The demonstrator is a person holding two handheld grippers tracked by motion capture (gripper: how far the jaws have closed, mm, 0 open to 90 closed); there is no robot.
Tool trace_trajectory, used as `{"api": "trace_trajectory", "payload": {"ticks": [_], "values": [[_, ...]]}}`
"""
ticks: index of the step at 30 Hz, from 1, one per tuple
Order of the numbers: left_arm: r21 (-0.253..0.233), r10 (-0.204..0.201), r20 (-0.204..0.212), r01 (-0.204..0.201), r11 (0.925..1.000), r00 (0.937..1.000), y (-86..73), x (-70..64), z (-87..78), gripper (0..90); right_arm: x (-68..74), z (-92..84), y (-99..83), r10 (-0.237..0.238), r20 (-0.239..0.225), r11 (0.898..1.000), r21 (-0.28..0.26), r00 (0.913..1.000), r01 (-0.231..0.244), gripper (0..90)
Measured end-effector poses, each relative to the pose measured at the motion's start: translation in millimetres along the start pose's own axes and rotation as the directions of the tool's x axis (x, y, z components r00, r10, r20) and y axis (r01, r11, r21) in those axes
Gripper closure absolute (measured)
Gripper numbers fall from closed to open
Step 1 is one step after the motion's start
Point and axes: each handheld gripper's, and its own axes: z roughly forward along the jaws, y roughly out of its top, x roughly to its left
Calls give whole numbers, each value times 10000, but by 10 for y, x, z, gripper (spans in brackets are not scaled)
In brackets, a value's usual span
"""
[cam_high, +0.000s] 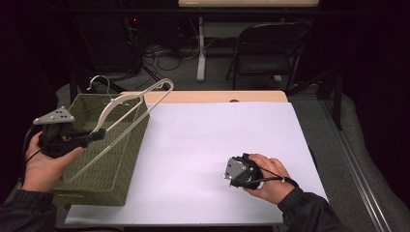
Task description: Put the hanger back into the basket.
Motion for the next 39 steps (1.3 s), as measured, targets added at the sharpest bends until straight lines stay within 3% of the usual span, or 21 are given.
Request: {"api": "trace_trajectory", "payload": {"ticks": [7,10,14,18,20,33,39], "values": [[108,41,-134,-39,9999,9999,-125,209,-94,875,4,35,-19,32,-58,10000,17,10000,-32,535],[245,81,-422,-71,9997,9991,-183,323,-153,875,14,42,-32,174,-97,9998,47,9998,-174,535],[248,12,-598,3,9997,9982,-304,541,-246,875,8,53,-44,122,-82,9999,21,9999,-121,536],[376,158,-699,-132,9992,9974,-403,687,-266,875,13,57,-41,189,-95,9998,53,9998,-189,535],[463,27,-659,4,9989,9978,-456,745,-248,875,15,58,-37,197,-93,9998,33,9998,-196,535],[758,-207,-585,251,9968,9981,-709,922,-95,875,28,72,-41,186,-121,9998,59,9998,-186,535],[1279,-272,-521,336,9912,9983,-820,973,54,875,40,85,-44,95,-140,9999,125,9999,-94,535]]}}
